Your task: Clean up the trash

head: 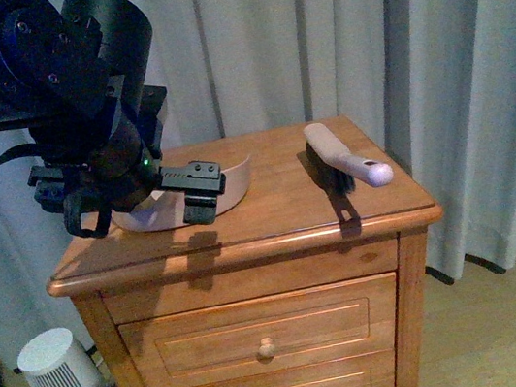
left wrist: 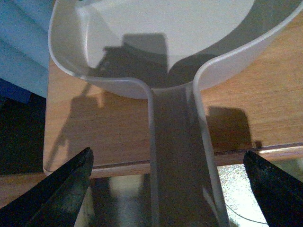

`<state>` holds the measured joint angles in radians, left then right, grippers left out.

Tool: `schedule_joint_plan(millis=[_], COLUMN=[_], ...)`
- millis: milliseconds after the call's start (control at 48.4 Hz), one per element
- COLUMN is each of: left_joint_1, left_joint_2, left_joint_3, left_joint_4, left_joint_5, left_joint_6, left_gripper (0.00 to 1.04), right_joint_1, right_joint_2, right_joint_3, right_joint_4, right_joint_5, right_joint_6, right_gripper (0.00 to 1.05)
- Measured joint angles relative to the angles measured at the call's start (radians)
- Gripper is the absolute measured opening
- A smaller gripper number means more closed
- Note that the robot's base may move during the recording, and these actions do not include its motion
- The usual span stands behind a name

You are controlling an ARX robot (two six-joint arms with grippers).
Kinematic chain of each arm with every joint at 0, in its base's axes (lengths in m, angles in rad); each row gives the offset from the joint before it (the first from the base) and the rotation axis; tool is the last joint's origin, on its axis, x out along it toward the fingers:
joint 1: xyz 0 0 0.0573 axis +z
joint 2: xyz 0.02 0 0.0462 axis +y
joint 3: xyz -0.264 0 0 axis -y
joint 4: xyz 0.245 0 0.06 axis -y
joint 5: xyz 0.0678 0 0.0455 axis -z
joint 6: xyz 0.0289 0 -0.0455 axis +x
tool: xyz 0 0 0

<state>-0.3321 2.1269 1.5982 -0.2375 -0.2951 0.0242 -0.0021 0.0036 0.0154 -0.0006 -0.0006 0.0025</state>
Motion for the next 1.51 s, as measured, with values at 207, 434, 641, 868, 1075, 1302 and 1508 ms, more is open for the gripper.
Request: schedule_joint_plan(millis=[207, 434, 641, 868, 1075, 1302, 1508], left_joint_1=[0.001, 0.008, 0.013, 0.013, 0.013, 0.023, 0.059], left_joint_2=[0.002, 0.003, 0.003, 0.003, -0.014, -0.103, -0.27], left_joint_3=[-0.011, -0.023, -0.025, -0.025, -0.034, -0.08, -0.166], left_joint_4=[0.008, 0.023, 0.026, 0.028, 0.042, 0.114, 0.258], left_joint_5=[0.0, -0.005, -0.009, 0.0, 0.027, 0.041, 0.04], left_joint_6=[-0.003, -0.003, 0.0, 0.0, -0.01, -0.006, 0.028], left_gripper=[0.97, 0.97, 0.61, 0.29, 0.29, 0.29, 0.29], right_joint_1=[0.0, 0.0, 0.0, 0.0, 0.0, 0.0, 0.0], right_joint_2=[0.0, 0.0, 0.0, 0.0, 0.0, 0.0, 0.0], right_joint_3=[0.0, 0.0, 0.0, 0.0, 0.0, 0.0, 0.0], right_joint_4=[0.0, 0.0, 0.0, 0.0, 0.0, 0.0, 0.0], right_joint_5=[0.0, 0.0, 0.0, 0.0, 0.0, 0.0, 0.0], right_joint_6=[0.0, 0.0, 0.0, 0.0, 0.0, 0.0, 0.0], right_gripper=[0.97, 0.97, 0.97, 0.97, 0.97, 0.97, 0.97])
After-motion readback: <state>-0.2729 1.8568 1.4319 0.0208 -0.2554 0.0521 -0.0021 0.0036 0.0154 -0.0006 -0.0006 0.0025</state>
